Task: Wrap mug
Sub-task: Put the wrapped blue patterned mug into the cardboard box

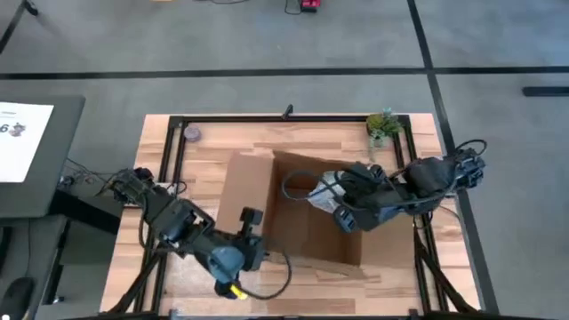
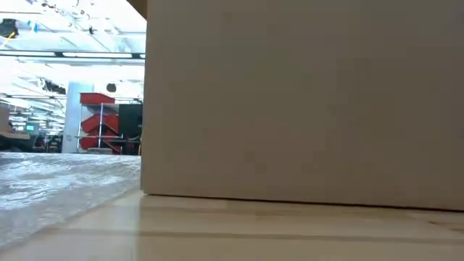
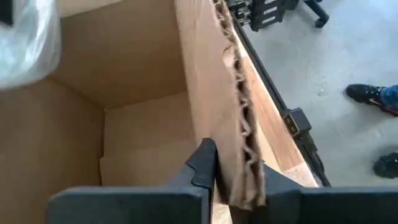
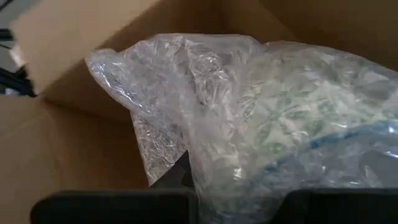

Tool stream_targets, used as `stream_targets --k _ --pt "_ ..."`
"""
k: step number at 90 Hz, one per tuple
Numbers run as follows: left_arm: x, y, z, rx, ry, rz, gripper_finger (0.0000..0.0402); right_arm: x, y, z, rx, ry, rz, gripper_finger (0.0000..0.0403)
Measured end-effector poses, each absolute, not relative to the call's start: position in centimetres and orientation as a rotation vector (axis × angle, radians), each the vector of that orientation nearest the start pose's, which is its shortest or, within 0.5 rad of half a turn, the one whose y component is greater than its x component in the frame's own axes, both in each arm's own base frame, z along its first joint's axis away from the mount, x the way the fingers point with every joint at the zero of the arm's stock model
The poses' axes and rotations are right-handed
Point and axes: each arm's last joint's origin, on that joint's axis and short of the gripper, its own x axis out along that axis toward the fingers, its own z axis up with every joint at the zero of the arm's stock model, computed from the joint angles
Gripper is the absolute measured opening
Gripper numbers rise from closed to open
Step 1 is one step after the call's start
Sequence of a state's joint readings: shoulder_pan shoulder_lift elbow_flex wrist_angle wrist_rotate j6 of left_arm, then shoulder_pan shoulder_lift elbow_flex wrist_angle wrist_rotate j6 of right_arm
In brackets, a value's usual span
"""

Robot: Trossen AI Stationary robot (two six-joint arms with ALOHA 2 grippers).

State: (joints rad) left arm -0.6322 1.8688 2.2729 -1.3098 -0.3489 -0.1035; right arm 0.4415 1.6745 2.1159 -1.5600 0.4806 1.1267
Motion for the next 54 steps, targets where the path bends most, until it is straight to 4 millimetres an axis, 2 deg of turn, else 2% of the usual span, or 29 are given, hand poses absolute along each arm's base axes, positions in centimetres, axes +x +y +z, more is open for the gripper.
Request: stream_targets --k 10,28,46,54 --pt "29.5 -21.5 42.4 0.345 0.807 -0.255 0.0066 26.8 10.8 42.8 0.526 0.887 -0.586 0.0027" --pt "28.6 -22.9 42.0 0.332 0.833 -0.304 0.0144 27.3 10.7 40.6 0.494 0.952 -0.634 0.0027" --pt "27.9 -24.6 41.1 0.28 0.887 -0.343 0.0149 27.8 11.1 38.6 0.463 1.007 -0.625 0.0027" --pt "28.1 -25.1 40.4 0.307 0.883 -0.288 0.0146 28.0 11.2 38.3 0.446 1.027 -0.599 0.0027"
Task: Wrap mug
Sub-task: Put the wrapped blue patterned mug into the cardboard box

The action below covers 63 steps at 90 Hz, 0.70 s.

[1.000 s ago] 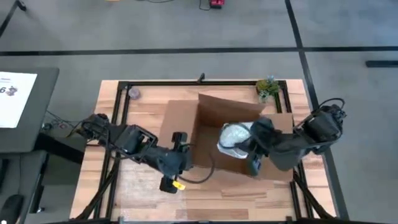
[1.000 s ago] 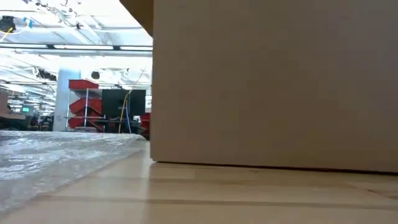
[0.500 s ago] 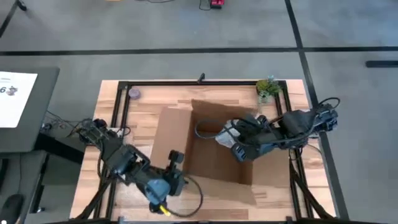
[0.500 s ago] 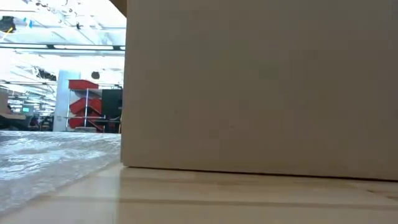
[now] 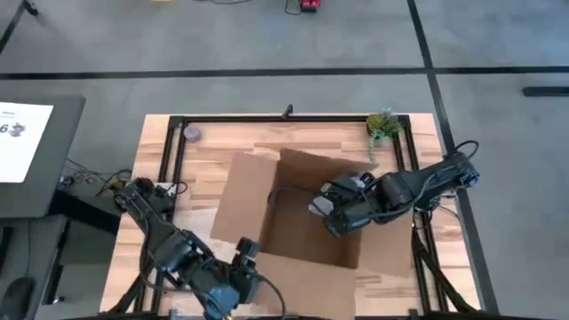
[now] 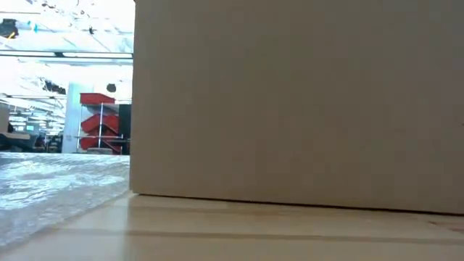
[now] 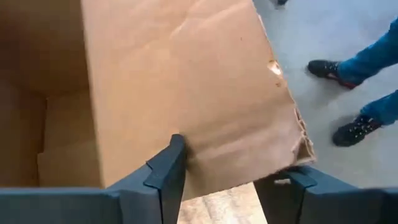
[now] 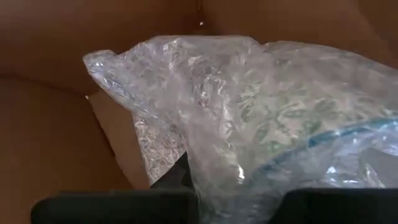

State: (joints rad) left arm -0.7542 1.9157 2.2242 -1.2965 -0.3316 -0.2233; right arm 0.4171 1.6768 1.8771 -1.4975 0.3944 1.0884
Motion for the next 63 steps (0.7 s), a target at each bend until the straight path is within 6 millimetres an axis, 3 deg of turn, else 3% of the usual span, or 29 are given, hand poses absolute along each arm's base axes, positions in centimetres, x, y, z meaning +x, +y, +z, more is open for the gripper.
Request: stream_targets --k 16,36,45,63 --pt "28.8 -24.8 40.5 0.289 0.805 -0.138 0.0145 28.5 11.2 38.6 0.416 1.014 -0.539 0.0027" --pt "29.8 -24.1 41.1 0.252 0.752 -0.129 0.0144 30.2 12.1 39.3 0.417 0.952 -0.32 0.0027" --pt "30.0 -24.0 41.1 0.238 0.754 -0.149 0.0144 31.2 12.3 38.3 0.4 0.996 -0.292 0.0027" --pt "30.3 -23.7 42.2 0.129 0.725 -0.176 0.0166 34.1 12.4 34.3 0.341 1.122 -0.32 0.0027"
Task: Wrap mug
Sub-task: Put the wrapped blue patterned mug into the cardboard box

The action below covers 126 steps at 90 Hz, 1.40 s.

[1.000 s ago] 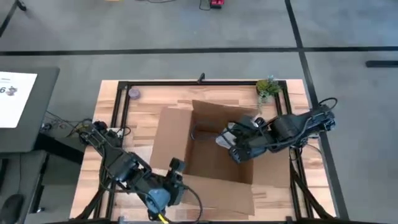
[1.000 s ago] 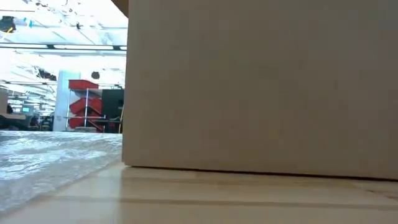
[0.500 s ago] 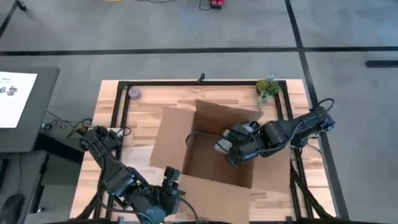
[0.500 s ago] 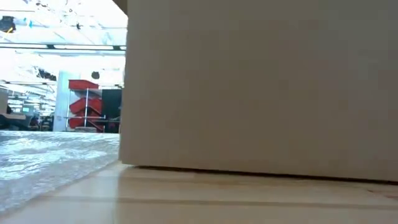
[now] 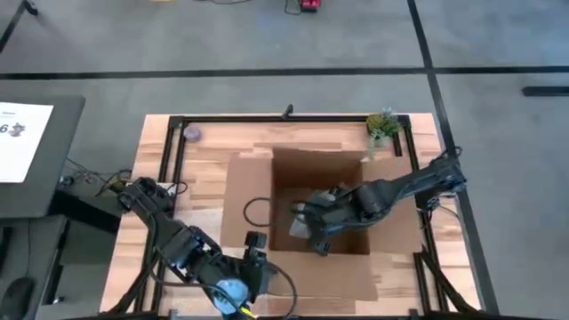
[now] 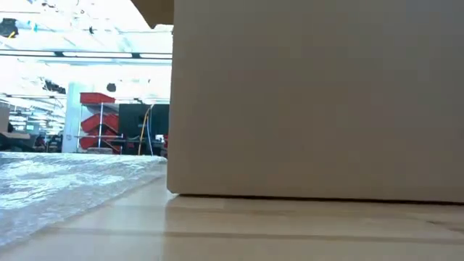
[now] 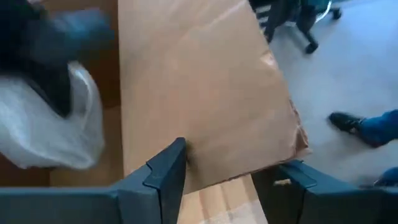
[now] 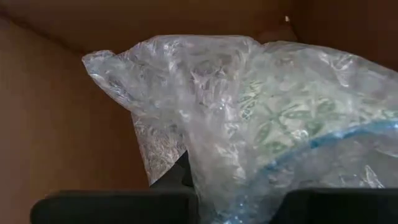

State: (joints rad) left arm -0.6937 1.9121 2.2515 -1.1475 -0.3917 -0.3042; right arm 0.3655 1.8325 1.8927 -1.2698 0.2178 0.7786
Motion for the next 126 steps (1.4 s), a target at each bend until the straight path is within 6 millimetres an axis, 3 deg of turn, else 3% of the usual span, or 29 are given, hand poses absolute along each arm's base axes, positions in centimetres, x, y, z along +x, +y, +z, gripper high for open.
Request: stream_targets --k 27,51,65,88,126 --pt "29.4 -23.2 44.4 0.052 0.704 -0.198 0.0207 38.3 12.0 29.9 0.364 1.205 -0.232 0.0027" --pt "26.0 -21.3 46.7 -0.128 0.755 -0.186 0.0208 40.4 11.7 26.6 0.349 1.289 -0.175 0.003" --pt "24.4 -20.7 47.0 -0.242 0.804 -0.091 0.0208 40.7 11.1 26.6 0.325 1.241 -0.251 0.0029" --pt "22.3 -21.8 46.1 -0.311 0.914 -0.013 0.0208 40.4 9.1 28.1 0.421 1.186 -0.348 0.0031" --pt "21.4 -22.2 46.0 -0.301 0.891 0.048 0.0208 41.7 4.8 28.1 0.486 1.123 -0.436 0.0048"
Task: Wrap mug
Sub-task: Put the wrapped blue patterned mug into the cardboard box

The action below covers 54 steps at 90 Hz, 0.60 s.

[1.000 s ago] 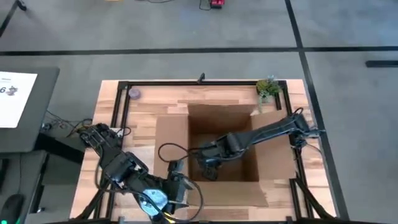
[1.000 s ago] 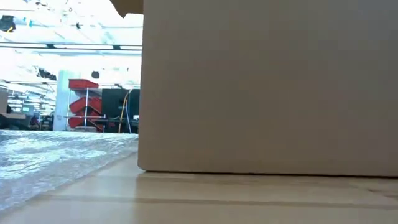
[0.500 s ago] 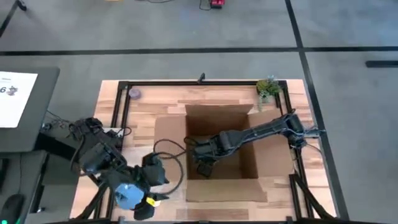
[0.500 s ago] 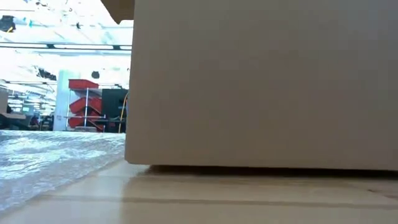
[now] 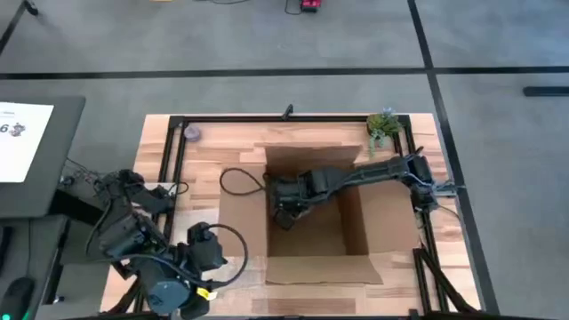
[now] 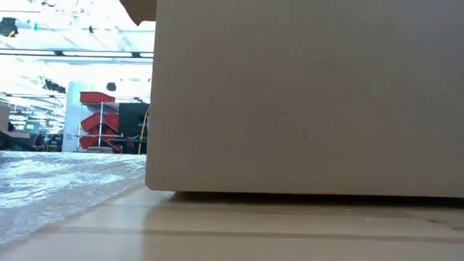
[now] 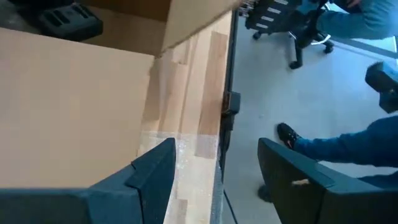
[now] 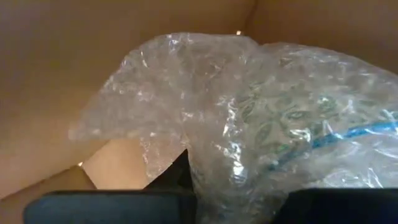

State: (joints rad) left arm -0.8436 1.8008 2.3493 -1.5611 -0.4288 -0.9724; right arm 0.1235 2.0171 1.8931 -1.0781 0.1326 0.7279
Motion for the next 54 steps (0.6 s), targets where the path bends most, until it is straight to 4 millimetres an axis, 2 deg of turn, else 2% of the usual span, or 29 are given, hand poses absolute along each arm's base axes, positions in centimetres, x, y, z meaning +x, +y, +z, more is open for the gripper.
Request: stream_targets --k 20,45,54 --pt "21.4 -22.4 46.1 -0.329 0.872 0.05 0.0208 42.4 3.5 28.4 0.466 1.045 -0.434 0.0091" --pt "21.9 -23.0 46.7 -0.336 0.797 -0.031 0.0208 43.2 3.4 28.8 0.428 0.967 -0.385 0.0201" --pt "21.9 -23.0 46.7 -0.32 0.8 -0.035 0.0208 43.7 3.5 29.1 0.393 0.905 -0.369 0.0224"
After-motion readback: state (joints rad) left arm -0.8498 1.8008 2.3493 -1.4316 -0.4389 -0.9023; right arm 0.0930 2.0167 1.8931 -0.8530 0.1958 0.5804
